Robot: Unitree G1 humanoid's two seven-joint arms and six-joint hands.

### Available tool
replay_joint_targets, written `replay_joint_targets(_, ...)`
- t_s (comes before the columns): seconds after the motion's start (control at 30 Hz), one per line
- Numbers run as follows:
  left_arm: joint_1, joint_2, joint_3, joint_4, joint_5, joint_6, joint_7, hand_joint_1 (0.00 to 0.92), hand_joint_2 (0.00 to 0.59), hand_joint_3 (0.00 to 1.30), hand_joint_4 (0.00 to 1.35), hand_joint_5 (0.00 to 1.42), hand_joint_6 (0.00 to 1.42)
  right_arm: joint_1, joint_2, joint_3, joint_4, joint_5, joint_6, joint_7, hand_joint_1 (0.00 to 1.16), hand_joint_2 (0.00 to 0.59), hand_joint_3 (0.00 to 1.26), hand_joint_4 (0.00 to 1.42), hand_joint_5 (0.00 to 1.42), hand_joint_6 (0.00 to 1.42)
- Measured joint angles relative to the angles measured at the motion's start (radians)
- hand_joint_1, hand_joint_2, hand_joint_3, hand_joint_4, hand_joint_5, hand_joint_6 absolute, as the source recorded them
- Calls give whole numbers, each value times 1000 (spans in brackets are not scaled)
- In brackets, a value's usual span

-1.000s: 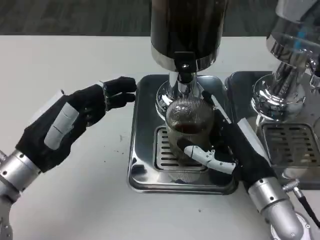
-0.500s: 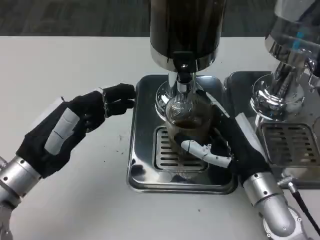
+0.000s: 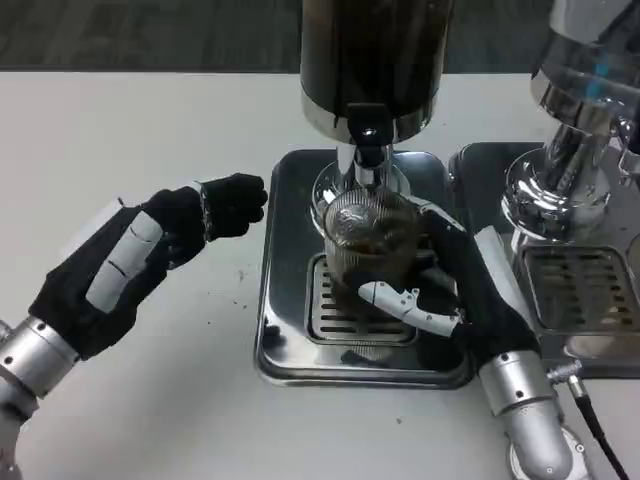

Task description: Grasp the cup under the faucet to collect the drink, then remove the cup.

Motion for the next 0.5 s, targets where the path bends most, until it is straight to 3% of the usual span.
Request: replay_joint_targets(0.5, 0, 1, 0, 6, 30, -3, 9, 0, 197, 295, 237, 226, 205, 23, 13, 25, 22, -80, -41, -153, 704, 217, 446, 565, 670, 979)
